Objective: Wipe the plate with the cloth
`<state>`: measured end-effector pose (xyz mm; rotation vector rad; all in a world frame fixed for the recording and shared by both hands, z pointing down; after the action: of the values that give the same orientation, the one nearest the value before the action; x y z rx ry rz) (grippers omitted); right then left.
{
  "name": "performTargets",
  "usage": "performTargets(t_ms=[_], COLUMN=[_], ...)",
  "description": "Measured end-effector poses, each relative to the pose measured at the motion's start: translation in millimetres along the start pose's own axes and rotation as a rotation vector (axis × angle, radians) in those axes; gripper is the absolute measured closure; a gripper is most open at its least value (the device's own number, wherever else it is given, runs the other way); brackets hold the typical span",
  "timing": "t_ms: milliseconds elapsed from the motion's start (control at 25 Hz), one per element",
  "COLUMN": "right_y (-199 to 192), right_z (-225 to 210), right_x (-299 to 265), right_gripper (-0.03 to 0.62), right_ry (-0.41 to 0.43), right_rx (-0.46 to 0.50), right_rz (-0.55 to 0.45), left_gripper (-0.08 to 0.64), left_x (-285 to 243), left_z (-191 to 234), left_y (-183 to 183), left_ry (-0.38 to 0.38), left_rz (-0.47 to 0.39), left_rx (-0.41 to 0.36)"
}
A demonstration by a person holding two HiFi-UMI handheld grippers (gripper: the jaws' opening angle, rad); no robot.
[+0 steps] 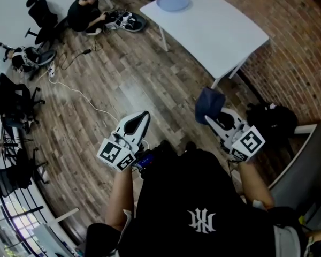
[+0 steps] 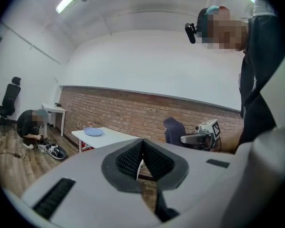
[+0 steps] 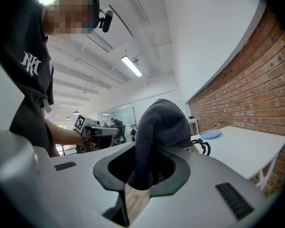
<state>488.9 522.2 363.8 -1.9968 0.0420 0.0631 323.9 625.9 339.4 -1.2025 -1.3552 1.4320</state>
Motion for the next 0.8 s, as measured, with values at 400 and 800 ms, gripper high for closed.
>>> performTargets(t_ms=[400, 800], right_y=[-7, 13], right_z=[-18, -54], right_x=[-11, -60], right_gripper=[0.511, 0.511], right_ry=[-0.01, -0.07], right_rx=[-0.031, -0.019], right_rz=[0.01, 0.029], left_gripper=[0.557, 0.557], left_x=[-10, -39], left_z=[13, 78], left_y=[-11, -21], left_ry=[-0.014, -0.044], left_rz=[0.034, -0.032], left_rx=[0.025, 0.092])
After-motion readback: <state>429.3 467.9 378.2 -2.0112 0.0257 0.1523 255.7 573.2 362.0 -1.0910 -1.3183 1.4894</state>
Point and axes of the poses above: the fingertips, and each gripper's own axes: x backward along the fingers, z to its left, y out of its top, the point moved 1 cm from there along x, backward along the fingers, and after that the axes turned 13 degrees about -x, right-handed, at the moved point
